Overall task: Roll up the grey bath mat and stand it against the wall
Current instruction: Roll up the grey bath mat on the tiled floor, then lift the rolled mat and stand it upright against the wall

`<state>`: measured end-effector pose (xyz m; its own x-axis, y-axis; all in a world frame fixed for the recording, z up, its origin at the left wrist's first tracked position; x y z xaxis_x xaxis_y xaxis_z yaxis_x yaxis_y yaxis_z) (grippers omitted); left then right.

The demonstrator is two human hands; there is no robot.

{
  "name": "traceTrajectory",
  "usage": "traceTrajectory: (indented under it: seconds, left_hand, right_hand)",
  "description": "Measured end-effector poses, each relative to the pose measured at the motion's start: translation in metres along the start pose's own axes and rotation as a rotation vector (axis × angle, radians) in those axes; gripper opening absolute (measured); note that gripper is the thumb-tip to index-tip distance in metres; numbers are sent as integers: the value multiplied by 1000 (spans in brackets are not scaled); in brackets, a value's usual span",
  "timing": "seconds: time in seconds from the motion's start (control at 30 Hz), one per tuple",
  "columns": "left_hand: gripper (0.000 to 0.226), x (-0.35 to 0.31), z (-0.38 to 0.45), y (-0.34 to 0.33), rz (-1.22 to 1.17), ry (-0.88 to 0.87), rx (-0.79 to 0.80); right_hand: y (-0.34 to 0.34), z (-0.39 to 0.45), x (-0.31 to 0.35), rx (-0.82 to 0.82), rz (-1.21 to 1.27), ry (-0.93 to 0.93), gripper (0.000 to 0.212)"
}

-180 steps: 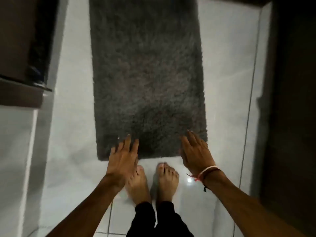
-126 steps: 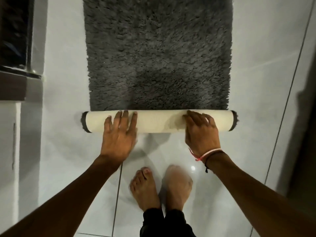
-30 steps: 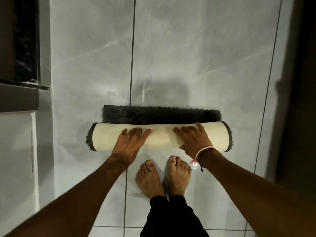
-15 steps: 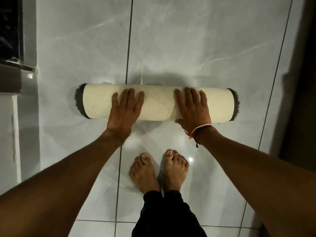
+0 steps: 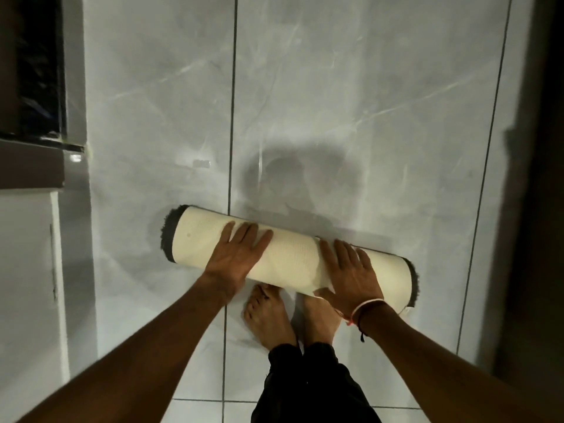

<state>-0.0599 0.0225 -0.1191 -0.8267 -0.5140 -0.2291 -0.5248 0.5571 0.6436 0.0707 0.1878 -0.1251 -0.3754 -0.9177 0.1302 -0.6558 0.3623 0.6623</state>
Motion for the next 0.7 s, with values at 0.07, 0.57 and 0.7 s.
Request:
traceTrajectory:
  seconds: [0.07,0.57,0.7]
  left_hand:
    - [117,-2,4,-2,61,-17,-15]
    - [75,18,-50,91,27,244,-51]
    - [61,48,-123,201,-215,437,-148]
  right_hand:
    - [-3,-1,1,-11,3,19,108]
    - [119,-55,11,-298,-60,-64,98]
    - [239,-86,6,-389,72,-143,98]
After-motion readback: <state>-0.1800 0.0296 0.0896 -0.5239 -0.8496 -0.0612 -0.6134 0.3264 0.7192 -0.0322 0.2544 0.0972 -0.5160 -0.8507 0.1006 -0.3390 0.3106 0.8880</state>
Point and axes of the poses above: each hand's wrist, its own z-axis towards the middle knuckle, its own y-axis out of the back of the hand, x = y × z, the point moved 7 cm from there along z, towards the middle knuckle, and after that the axes turned 5 degrees about -y, right-handed, at the moved point
